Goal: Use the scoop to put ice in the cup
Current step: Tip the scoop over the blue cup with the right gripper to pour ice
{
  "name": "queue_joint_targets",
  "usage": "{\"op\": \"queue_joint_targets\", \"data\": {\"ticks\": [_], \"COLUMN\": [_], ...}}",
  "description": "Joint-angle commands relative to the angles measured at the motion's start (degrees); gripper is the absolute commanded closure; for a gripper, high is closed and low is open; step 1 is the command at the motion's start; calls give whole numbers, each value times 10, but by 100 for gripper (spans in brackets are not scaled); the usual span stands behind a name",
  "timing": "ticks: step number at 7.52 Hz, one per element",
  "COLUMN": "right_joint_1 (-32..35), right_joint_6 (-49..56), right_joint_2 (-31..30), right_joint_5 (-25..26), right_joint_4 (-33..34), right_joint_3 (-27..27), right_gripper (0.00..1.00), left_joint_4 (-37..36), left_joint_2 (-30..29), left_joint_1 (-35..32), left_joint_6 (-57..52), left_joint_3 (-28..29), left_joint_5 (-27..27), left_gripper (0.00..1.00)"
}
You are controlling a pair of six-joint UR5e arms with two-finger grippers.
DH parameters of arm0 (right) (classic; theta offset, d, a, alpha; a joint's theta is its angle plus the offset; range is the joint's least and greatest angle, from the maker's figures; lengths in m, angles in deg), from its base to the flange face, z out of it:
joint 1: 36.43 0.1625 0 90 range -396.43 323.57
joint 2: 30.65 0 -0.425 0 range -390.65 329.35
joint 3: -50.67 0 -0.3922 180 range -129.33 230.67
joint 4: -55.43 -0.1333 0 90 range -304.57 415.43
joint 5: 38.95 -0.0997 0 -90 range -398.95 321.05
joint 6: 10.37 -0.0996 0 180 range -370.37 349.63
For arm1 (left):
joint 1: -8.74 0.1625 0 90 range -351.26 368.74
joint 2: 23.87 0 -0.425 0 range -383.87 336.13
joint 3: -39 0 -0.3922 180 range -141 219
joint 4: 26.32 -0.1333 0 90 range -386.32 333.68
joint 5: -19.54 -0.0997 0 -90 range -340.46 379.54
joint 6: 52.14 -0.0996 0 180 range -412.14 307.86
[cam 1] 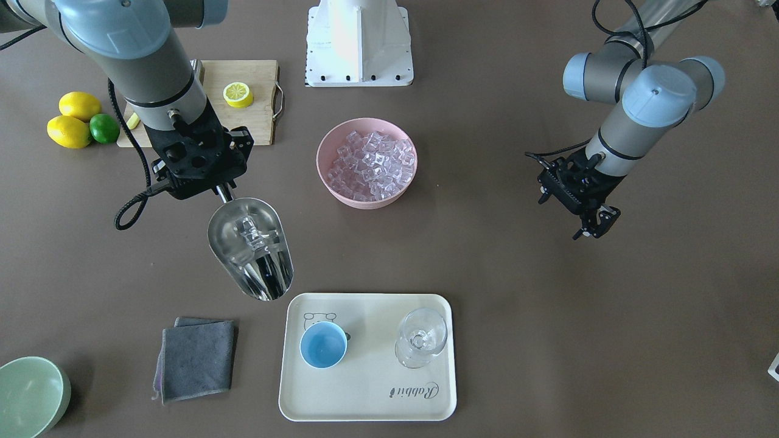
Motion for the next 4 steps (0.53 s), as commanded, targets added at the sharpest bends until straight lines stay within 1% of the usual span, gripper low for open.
{"op": "queue_joint_targets", "data": {"ticks": [1,2,3,4], "right_joint_1": [14,16,16,16], "right_joint_6": [-13,-13,-12,-10], "right_joint_2": [65,85,93,99], "right_joint_5": [-71,-78,-82,-93], "right_joint_4": [63,82,103,124], "right_joint_3": [-81,-101,-110,-118], "right_gripper": [100,100,100,100], "left_joint_4": [-37,-36,-36,-36], "left_joint_2": [2,6,8,32], "left_joint_1": [-28,-41,-55,-77], "left_joint_6": [1,3,5,5], "left_joint_3": [5,4,4,4], "left_joint_5": [-14,-11,-10,20], "left_gripper": [2,2,2,2]}}
